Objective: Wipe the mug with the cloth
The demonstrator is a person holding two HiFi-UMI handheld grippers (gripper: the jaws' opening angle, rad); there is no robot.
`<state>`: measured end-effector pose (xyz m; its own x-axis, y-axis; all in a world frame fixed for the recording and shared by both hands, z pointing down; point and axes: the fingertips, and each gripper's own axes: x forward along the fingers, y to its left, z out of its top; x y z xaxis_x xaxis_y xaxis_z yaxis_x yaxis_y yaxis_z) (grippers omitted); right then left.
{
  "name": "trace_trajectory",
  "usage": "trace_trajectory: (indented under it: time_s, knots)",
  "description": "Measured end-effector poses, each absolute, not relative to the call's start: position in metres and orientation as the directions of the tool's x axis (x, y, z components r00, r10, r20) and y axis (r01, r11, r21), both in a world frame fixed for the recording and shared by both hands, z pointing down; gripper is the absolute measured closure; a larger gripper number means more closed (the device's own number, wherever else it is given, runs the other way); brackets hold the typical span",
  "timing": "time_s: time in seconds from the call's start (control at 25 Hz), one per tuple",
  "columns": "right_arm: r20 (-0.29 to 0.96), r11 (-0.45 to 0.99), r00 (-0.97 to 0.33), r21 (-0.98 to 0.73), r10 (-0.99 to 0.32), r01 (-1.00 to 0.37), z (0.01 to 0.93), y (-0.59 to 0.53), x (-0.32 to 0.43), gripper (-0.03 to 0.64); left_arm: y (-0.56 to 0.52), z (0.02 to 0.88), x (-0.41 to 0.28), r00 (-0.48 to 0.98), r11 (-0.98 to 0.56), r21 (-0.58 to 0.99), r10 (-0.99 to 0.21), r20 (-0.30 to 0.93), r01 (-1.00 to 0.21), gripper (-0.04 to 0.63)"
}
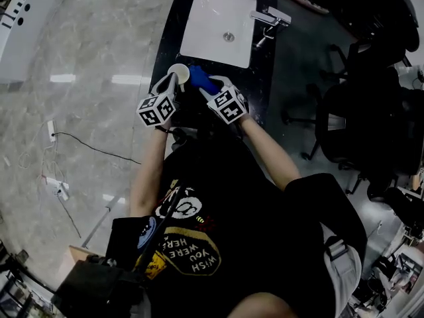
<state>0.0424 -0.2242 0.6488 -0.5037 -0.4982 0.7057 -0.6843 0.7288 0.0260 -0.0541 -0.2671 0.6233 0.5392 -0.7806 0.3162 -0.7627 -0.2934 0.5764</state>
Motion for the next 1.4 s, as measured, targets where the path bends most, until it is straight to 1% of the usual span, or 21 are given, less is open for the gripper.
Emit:
trace_trajectory:
  time_s: [0.08,0.12,0.16,0.24,0.36,0.48,0.56,0.6,0.72,0.8,0.88,0.96,1.08,1.16,1.2,1.24,1.4]
  knots:
    - [0.695,0.615,-0.444,-0.002,-0.566,-0.788,0.64,-0.254,0.061,0.46,-0.274,0.621,-0.065,0.497,-0.243,0.591,-0.809,0.315,-0.769,0.591]
    - [0.696,0.582,-0.424,-0.01,-0.579,-0.813,0.638,-0.269,0.064,0.46,-0.279,0.62,-0.07,0.484,-0.224,0.602,-0.817,0.313,-0.767,0.591]
    - [0.704,0.58,-0.414,-0.004,-0.578,-0.815,0.64,-0.282,0.062,0.46,-0.284,0.619,-0.073,0.482,-0.216,0.609,-0.819,0.312,-0.763,0.591]
    - [0.729,0.651,-0.419,0.047,-0.541,-0.758,0.652,-0.294,0.049,0.46,-0.289,0.617,-0.07,0.502,-0.232,0.613,-0.806,0.314,-0.755,0.591]
    - [0.771,0.786,-0.44,0.121,-0.459,-0.606,0.663,-0.269,0.029,0.46,-0.287,0.616,-0.06,0.516,-0.242,0.609,-0.793,0.325,-0.756,0.591]
    - [0.759,0.849,-0.511,0.101,-0.403,-0.519,0.652,-0.221,0.016,0.46,-0.287,0.616,-0.059,0.5,-0.224,0.605,-0.798,0.336,-0.764,0.591]
    - [0.763,0.862,-0.518,0.098,-0.386,-0.497,0.651,-0.202,0.019,0.46,-0.287,0.616,-0.06,0.493,-0.218,0.602,-0.802,0.338,-0.768,0.591]
    - [0.774,0.842,-0.49,0.1,-0.401,-0.53,0.655,-0.204,0.029,0.46,-0.286,0.616,-0.061,0.491,-0.215,0.603,-0.803,0.338,-0.768,0.591]
    - [0.773,0.685,-0.405,0.052,-0.488,-0.726,0.66,-0.241,0.068,0.46,-0.285,0.612,-0.063,0.484,-0.204,0.616,-0.811,0.328,-0.76,0.591]
    - [0.739,0.649,-0.413,0.043,-0.532,-0.76,0.65,-0.269,0.068,0.46,-0.286,0.605,-0.06,0.49,-0.216,0.619,-0.813,0.314,-0.755,0.591]
    - [0.721,0.692,-0.444,0.068,-0.532,-0.719,0.648,-0.284,0.051,0.46,-0.284,0.604,-0.054,0.504,-0.236,0.61,-0.804,0.316,-0.757,0.591]
    - [0.755,0.759,-0.457,0.082,-0.47,-0.646,0.661,-0.278,0.033,0.46,-0.282,0.606,-0.05,0.509,-0.241,0.597,-0.795,0.331,-0.765,0.591]
    - [0.807,0.868,-0.464,0.116,-0.366,-0.482,0.684,-0.227,0.021,0.46,-0.281,0.609,-0.046,0.503,-0.232,0.593,-0.793,0.344,-0.771,0.591]
    - [0.802,0.91,-0.5,0.123,-0.326,-0.395,0.687,-0.185,0.019,0.46,-0.279,0.61,-0.044,0.506,-0.236,0.591,-0.79,0.346,-0.772,0.591]
    - [0.794,0.911,-0.515,0.114,-0.324,-0.397,0.685,-0.173,0.022,0.46,-0.279,0.61,-0.043,0.51,-0.239,0.592,-0.788,0.345,-0.77,0.591]
    - [0.785,0.896,-0.52,0.1,-0.338,-0.433,0.681,-0.17,0.029,0.46,-0.278,0.61,-0.043,0.515,-0.243,0.594,-0.785,0.344,-0.767,0.591]
    - [0.743,0.744,-0.454,0.087,-0.491,-0.663,0.655,-0.228,0.064,0.46,-0.279,0.611,-0.042,0.533,-0.255,0.59,-0.766,0.36,-0.766,0.591]
